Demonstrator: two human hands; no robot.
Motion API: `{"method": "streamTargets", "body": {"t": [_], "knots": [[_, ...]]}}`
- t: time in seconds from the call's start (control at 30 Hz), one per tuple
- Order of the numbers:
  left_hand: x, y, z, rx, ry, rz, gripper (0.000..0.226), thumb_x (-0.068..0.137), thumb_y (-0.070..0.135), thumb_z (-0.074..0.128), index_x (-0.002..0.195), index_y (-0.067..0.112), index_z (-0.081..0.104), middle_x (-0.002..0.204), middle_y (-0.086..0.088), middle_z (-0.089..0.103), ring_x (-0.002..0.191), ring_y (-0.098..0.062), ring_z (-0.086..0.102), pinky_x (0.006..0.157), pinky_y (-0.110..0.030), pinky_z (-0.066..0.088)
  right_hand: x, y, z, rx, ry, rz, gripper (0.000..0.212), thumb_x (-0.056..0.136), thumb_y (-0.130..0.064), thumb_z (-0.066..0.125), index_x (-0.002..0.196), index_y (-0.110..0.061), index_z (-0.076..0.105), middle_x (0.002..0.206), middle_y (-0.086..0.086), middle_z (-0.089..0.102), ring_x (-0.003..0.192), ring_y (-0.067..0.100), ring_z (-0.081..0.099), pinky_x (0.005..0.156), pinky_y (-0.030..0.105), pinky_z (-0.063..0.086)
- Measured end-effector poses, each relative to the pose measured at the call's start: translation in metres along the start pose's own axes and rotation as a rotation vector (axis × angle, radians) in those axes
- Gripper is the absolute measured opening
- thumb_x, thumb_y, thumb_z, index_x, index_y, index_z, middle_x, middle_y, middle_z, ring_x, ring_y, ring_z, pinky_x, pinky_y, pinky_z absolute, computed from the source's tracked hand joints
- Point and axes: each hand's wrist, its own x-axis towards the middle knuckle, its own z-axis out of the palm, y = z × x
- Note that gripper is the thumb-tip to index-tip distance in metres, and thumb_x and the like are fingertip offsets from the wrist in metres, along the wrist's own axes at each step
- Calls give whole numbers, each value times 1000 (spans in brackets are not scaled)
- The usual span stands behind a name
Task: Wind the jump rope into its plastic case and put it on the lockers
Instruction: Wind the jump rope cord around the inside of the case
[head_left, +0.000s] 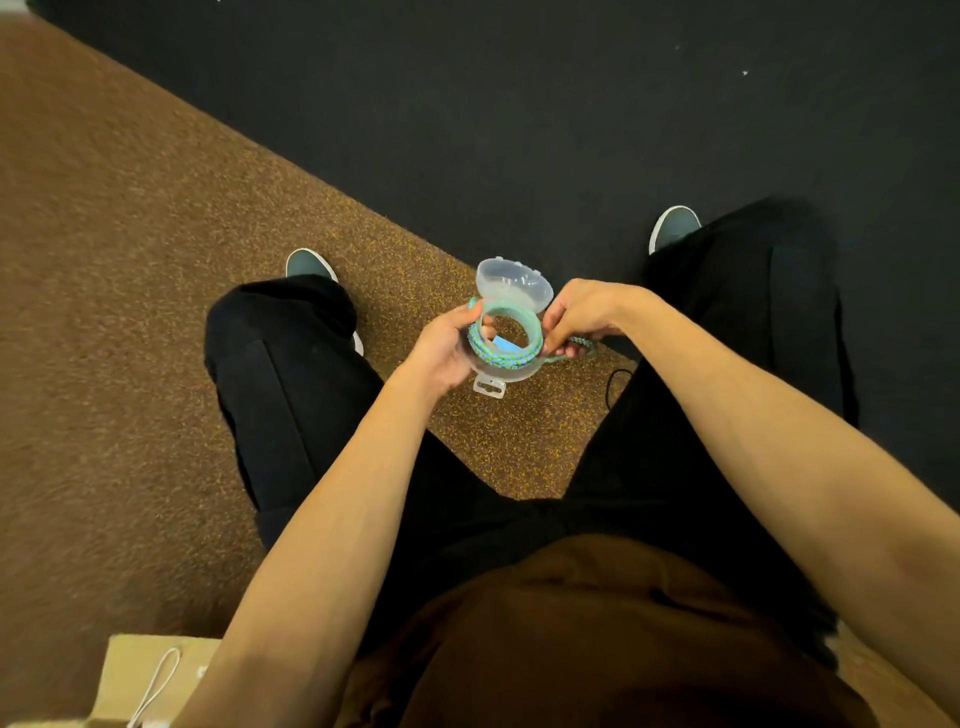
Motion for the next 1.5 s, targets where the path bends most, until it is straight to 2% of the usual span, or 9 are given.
{"method": "streamTargets", "body": {"t": [0.23, 0.4, 0.53, 0.73, 0.93, 1.07, 1.23, 1.3, 1.5], "knots": [[-1, -5, 4, 126, -59, 64, 22, 98, 1, 37, 110, 1, 55, 64, -1, 62, 47, -3, 57, 48, -15, 48, -1, 2, 7, 51, 155, 24, 9, 75, 16, 64, 81, 10, 68, 51, 13, 64, 35, 12, 54, 36, 18, 42], [3, -7, 5, 185, -52, 111, 34, 95, -4, 41, 127, -5, 51, 77, -1, 69, 56, -1, 61, 49, -15, 48, 2, 4, 13, 19, 253, 63, 18, 67, 6, 65, 82, 14, 69, 65, 24, 60, 51, 22, 49, 44, 22, 37], [7, -9, 2, 277, -43, 126, 34, 95, -2, 43, 128, -4, 52, 86, -5, 62, 59, -3, 55, 50, -15, 46, 0, -1, 13, 148, 285, 67, 9, 79, 8, 61, 85, 13, 64, 51, 17, 61, 36, 16, 54, 36, 19, 42], [11, -12, -1, 358, -7, 174, 29, 95, 0, 45, 121, 3, 57, 82, -9, 60, 50, -7, 51, 49, -16, 46, -2, -8, 13, 361, 295, -19, 8, 82, 18, 57, 78, 13, 62, 59, 18, 62, 47, 19, 63, 43, 22, 50], [8, -23, -1, 786, -78, 171, 33, 93, 1, 49, 125, 8, 56, 88, -15, 62, 43, -2, 52, 58, -22, 45, 12, 9, 17, -256, 239, 74, 9, 63, 7, 78, 67, 5, 70, 52, 13, 67, 44, 19, 62, 64, 35, 59], [5, -35, 2, 948, -188, 146, 30, 93, 0, 50, 123, 4, 56, 96, -19, 59, 63, -13, 55, 63, -19, 46, 10, 10, 28, -590, 150, 184, 23, 69, -14, 85, 67, -7, 63, 32, -2, 54, 34, 14, 53, 51, 26, 50], [2, -35, 4, 983, -233, 142, 28, 93, -3, 50, 119, -1, 58, 82, -9, 62, 49, -1, 52, 57, -14, 45, 10, 7, 32, -771, 97, 168, 30, 79, -29, 77, 92, -6, 63, 83, 9, 65, 77, 29, 62, 69, 33, 51], [4, -36, 3, 988, -240, 144, 28, 93, -4, 49, 120, -2, 57, 79, -4, 61, 47, 3, 52, 57, -13, 45, 5, 9, 32, -727, 60, 181, 20, 88, -24, 65, 81, -6, 60, 79, 10, 63, 65, 26, 59, 57, 30, 47], [7, -28, 0, 983, -170, 247, 38, 90, -4, 53, 128, -1, 54, 111, -8, 61, 91, -9, 57, 89, -23, 45, 13, 12, 35, -292, 90, 198, 24, 93, -18, 42, 70, -14, 48, 48, 0, 45, 36, 13, 35, 46, 21, 32]]}}
